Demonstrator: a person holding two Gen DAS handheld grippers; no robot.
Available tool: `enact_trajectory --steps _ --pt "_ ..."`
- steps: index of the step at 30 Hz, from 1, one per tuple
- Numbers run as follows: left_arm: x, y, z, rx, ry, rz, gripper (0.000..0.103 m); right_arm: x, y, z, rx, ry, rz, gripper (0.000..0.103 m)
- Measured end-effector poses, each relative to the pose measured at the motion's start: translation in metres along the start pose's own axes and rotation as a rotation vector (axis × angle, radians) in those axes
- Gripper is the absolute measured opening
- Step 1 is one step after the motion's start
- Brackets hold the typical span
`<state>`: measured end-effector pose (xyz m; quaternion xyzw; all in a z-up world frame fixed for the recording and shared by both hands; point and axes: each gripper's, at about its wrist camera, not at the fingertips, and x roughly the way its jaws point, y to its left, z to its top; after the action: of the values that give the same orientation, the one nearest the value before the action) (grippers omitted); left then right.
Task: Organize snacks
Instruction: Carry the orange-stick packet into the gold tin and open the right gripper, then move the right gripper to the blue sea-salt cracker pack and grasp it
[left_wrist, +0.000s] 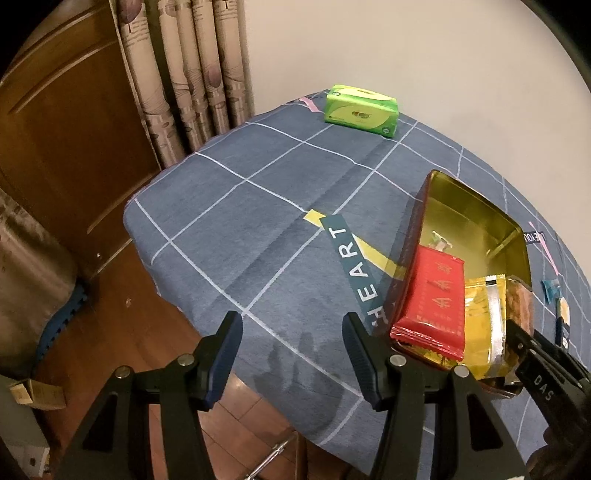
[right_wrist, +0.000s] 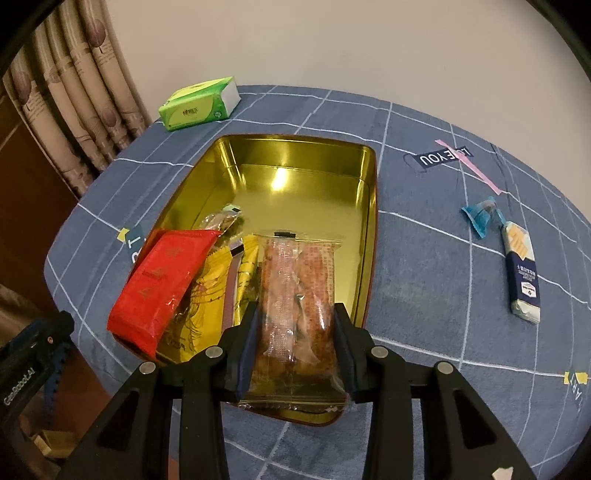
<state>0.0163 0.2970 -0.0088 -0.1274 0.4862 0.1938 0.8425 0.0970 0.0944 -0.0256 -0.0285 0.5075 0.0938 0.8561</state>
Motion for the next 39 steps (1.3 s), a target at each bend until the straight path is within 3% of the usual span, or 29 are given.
enact_trajectory --steps 5,16,24,28,30,39 --pt "-0.001 -0.001 0.000 0.007 -0.003 -0.002 0.058 0.000 0.001 -0.001 -0.014 -0.005 -0.005 0.038" --pt "-0.001 -0.002 0.000 0.011 -0.007 0.003 0.058 -0.012 -0.003 0.000 -0.017 -0.041 0.008 0.054" --pt "-0.002 -0.003 0.001 0.015 -0.010 0.009 0.058 -0.029 -0.013 0.000 -0.022 -0.089 0.023 0.055" --pt "-0.002 -0.002 0.000 0.021 -0.015 0.013 0.058 -0.039 -0.034 0.000 -0.003 -0.117 0.008 0.055" --pt "-0.002 -0.002 0.000 0.025 -0.018 0.016 0.058 -0.040 -0.048 0.000 0.007 -0.124 -0.015 0.062" --pt "-0.001 -0.012 -0.002 0.081 -0.025 0.024 0.058 -0.025 -0.154 0.000 0.103 -0.126 -0.189 0.063"
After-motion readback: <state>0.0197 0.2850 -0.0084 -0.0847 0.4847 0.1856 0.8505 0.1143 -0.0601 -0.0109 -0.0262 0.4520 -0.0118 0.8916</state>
